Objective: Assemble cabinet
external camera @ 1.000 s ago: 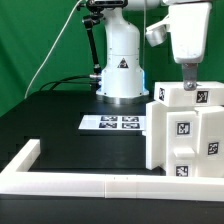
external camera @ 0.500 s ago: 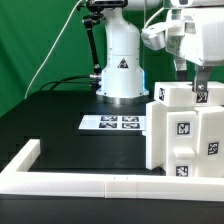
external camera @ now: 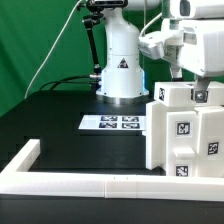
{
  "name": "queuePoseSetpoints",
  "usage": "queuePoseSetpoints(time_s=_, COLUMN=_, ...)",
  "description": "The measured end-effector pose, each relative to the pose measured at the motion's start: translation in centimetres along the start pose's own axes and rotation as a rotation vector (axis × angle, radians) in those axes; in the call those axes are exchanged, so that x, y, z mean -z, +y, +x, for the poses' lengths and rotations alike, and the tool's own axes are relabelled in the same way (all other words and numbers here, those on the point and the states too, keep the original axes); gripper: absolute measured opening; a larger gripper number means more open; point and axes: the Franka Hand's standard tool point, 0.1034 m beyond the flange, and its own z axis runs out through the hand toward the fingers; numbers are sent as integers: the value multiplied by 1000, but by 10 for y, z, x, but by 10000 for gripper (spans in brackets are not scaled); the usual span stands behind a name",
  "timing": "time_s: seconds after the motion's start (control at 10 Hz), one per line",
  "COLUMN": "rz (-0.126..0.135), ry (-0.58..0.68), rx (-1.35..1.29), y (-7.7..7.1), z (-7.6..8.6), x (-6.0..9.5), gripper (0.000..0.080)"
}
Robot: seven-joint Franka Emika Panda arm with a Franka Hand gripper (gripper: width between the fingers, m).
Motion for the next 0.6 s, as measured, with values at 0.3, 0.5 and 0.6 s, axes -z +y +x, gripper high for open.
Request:
queuePoseSetpoints(time_s=0.3, rz=2, ry=0, rx=-13, y=-1, z=-2, x=-1, gripper=560)
queuePoseSetpoints(time_s=0.5, rz=3, ry=-1, rx=-50, y=-1, z=-3, x=-1, gripper=560)
queuePoseSetpoints(time_s=0.6, rz=3, ry=1, rx=-71, y=-1, z=-4, x=-1, gripper=560)
